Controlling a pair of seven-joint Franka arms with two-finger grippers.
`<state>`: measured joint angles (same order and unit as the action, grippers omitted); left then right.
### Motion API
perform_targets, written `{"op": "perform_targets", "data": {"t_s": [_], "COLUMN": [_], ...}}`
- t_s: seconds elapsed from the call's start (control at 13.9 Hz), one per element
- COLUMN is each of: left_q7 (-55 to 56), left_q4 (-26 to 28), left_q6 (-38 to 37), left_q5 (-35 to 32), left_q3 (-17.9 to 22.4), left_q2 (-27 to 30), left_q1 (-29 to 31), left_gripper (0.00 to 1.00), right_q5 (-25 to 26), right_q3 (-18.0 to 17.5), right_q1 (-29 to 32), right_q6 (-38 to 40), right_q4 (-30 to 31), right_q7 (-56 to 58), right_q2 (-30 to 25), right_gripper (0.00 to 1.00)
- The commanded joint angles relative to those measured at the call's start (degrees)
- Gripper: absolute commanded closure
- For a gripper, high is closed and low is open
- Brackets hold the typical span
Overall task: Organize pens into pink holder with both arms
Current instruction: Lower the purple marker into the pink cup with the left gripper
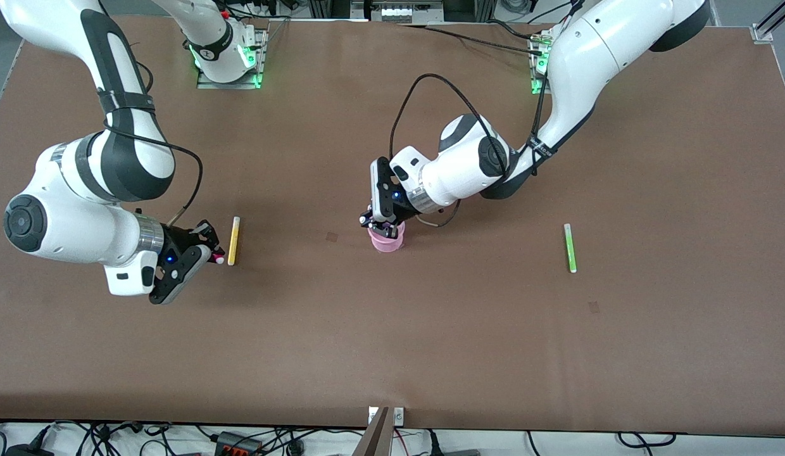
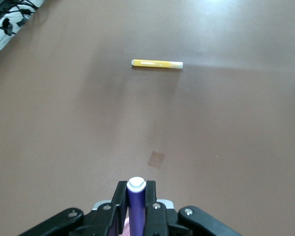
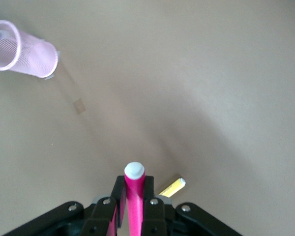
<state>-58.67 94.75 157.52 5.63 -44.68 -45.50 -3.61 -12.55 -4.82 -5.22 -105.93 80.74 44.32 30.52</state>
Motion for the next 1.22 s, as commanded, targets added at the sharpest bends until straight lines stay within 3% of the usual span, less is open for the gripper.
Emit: {"op": "perform_targets", "data": {"t_s": [0.0, 0.29, 0.5, 0.65, 0.86, 1.15], "left_q7": [-3.2, -0.8, 11.2, 21.1, 33.3, 46.2], "left_q4": [1.1, 1.1, 0.4, 0.3, 0.3, 0.3], "left_q6": [0.6, -2.1, -15.8, -24.1, -34.5, -40.0], "left_q5": [0.2, 0.3, 0.6, 0.5, -0.4, -10.4], "left_q3": [0.0, -0.6, -5.6, -6.6, -5.1, 1.1], "left_q2": [0.4, 1.2, 4.3, 7.6, 12.0, 13.7], "left_q1": [0.7, 2.0, 8.6, 11.3, 14.3, 17.6], "left_gripper": [0.0, 0.0, 0.0, 0.0, 0.0, 0.0], "right_q5": [-1.0, -3.4, -4.3, -4.4, -4.7, -4.6], "right_q3": [-2.0, -5.1, -8.0, -10.1, -12.7, -12.8], "right_q1": [0.3, 0.4, 0.4, 0.5, -0.5, -7.3], "right_q6": [-1.1, -3.7, -5.2, -8.0, -9.2, -10.3], "right_q4": [0.6, 0.6, 0.6, 0.5, -2.0, -5.4], "right_q7": [6.0, 10.1, 11.3, 11.2, 11.0, 11.5], "right_q2": [-0.8, -0.5, -0.4, -0.4, 0.1, 1.6], "right_gripper": [1.0, 1.0, 1.0, 1.0, 1.0, 1.0]}}
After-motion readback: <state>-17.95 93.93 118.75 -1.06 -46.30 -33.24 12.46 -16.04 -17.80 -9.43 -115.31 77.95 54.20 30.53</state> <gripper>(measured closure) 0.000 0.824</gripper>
